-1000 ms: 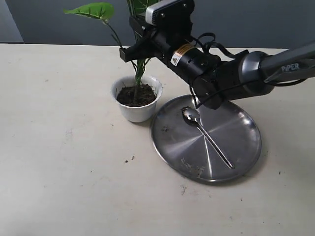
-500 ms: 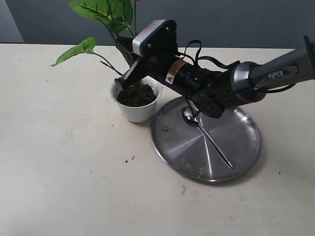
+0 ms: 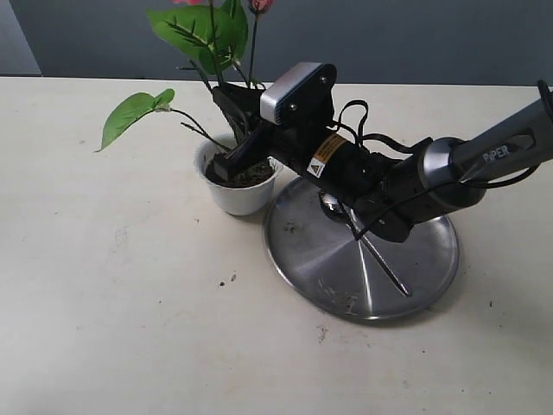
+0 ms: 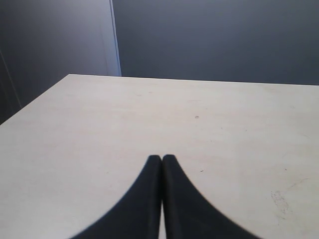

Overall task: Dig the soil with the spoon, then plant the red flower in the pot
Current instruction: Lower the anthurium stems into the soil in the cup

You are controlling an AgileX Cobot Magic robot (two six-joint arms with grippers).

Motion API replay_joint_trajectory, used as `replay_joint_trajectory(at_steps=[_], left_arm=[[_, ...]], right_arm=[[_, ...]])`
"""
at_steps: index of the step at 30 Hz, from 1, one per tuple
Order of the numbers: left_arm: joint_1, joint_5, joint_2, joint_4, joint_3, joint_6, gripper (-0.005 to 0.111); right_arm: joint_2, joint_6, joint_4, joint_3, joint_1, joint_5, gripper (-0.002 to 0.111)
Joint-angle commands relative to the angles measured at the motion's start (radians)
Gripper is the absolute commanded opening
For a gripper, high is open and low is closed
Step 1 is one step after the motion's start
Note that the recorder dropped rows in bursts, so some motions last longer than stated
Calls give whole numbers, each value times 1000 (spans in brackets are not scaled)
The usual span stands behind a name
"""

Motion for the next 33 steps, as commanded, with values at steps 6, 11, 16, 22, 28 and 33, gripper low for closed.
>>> replay_joint_trajectory(at_steps=[6, 11, 16, 22, 28, 33], left_arm=[[0, -7, -2, 2, 4, -2, 0], [0, -7, -2, 2, 4, -2, 0], [0, -7, -2, 2, 4, -2, 0], [0, -5, -2, 2, 4, -2, 0], [0, -5, -2, 2, 4, -2, 0], [0, -5, -2, 2, 4, -2, 0]], right_arm=[[8, 73, -22, 20, -6, 188, -1], [8, 91, -60, 20, -6, 234, -1], [8, 132, -60, 20, -6, 294, -1], [8, 172, -66, 24, -6, 336, -1], [8, 193, -88, 23, -6, 390, -1], [8, 193, -90, 23, -6, 407, -1]])
